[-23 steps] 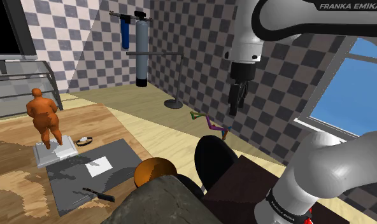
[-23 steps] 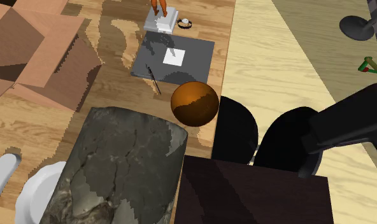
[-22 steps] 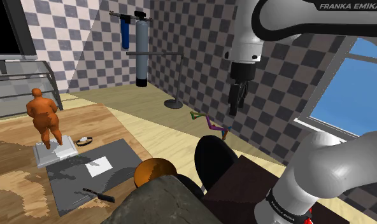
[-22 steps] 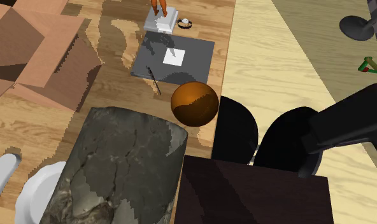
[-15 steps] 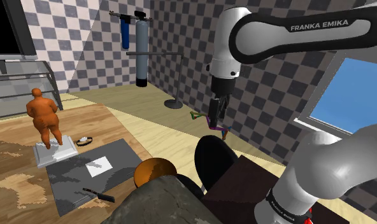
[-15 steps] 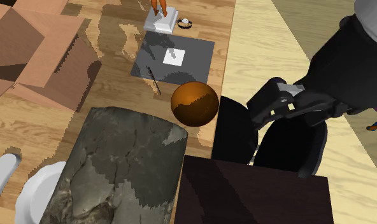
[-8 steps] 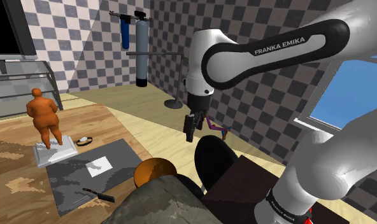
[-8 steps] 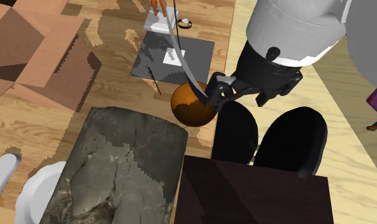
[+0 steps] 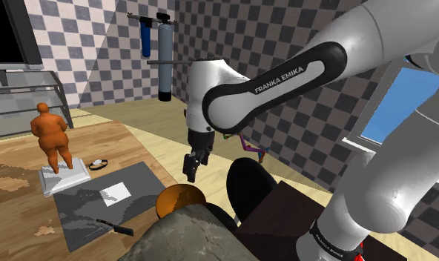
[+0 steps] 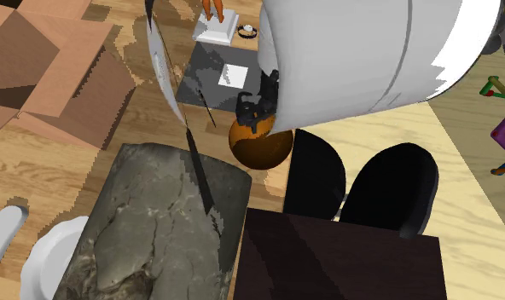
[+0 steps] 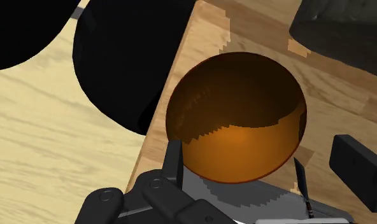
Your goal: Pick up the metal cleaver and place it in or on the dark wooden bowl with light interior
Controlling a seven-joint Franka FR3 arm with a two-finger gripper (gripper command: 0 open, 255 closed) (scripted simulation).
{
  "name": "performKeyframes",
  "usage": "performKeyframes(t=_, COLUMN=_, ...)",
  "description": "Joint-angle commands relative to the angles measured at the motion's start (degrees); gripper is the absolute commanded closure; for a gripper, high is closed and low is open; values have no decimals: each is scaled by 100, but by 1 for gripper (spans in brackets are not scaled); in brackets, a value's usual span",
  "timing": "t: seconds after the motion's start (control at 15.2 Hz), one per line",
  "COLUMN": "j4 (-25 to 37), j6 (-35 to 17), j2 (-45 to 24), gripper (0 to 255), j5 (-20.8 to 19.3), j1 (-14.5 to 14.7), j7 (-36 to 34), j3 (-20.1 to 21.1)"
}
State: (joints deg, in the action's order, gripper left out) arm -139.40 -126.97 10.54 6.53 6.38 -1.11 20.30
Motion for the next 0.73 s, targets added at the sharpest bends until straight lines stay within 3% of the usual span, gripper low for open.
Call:
performKeyframes(t=0.0, j4=171, j6=-358, j2=-463, gripper=0, j5=-193, j1=21, j7=-175, j3=134)
performKeyframes(t=0.33, j4=763, j6=-979, j2=-1592, gripper=0, j5=-910, j1=159, j7=-736, j3=319)
performKeyframes(t=0.66, j4=1541, j6=-1353, j2=-2711, gripper=0, j5=-1747, j1=520, j7=-1324, j3=236)
